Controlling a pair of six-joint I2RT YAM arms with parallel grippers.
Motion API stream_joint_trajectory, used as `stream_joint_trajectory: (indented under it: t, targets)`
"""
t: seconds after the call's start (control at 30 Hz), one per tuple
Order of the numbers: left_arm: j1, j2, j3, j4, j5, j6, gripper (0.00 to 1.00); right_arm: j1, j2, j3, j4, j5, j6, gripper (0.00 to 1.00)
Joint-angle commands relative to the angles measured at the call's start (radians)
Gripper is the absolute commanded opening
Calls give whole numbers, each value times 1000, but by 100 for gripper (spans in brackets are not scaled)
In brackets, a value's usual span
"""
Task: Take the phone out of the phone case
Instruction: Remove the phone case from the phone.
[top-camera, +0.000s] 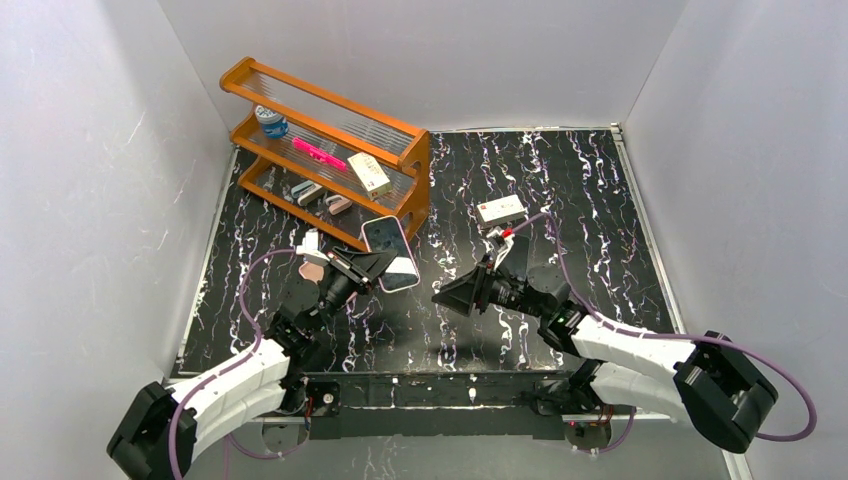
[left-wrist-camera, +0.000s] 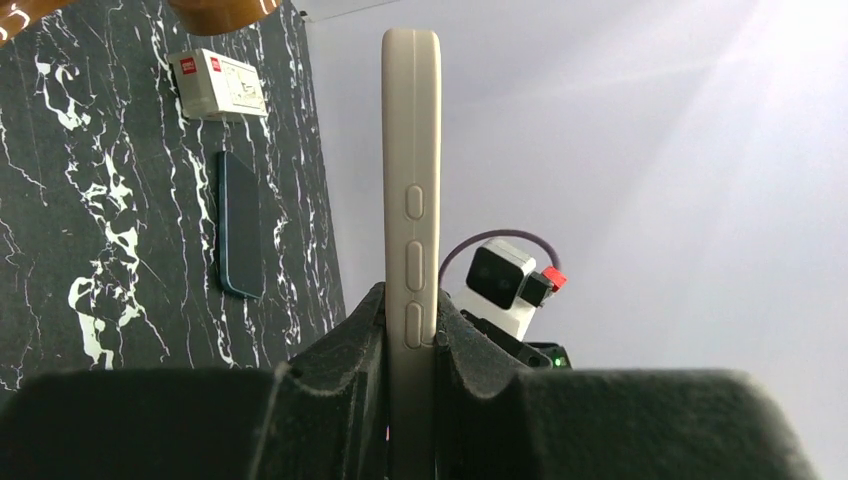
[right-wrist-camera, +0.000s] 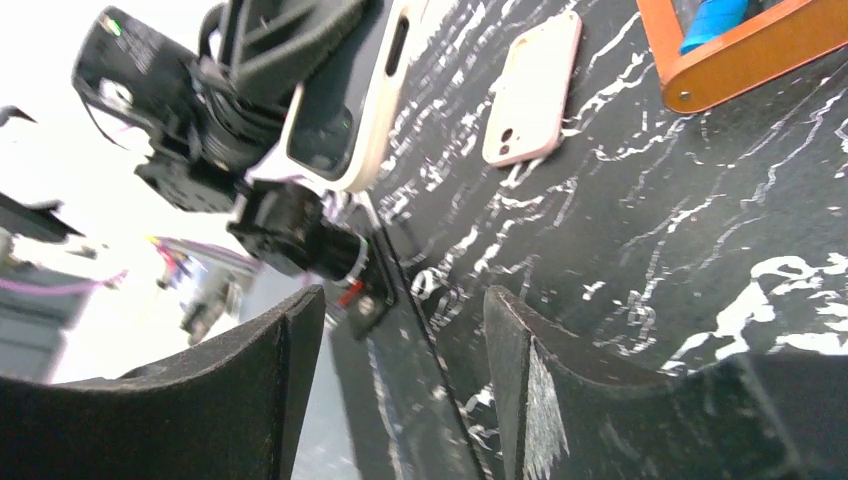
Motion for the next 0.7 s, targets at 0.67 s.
stream_joint_trajectory:
  t: [0.67]
  targets:
    - [-11,-15,14,112,63,-43,0,139,149,164,242,290,245,62]
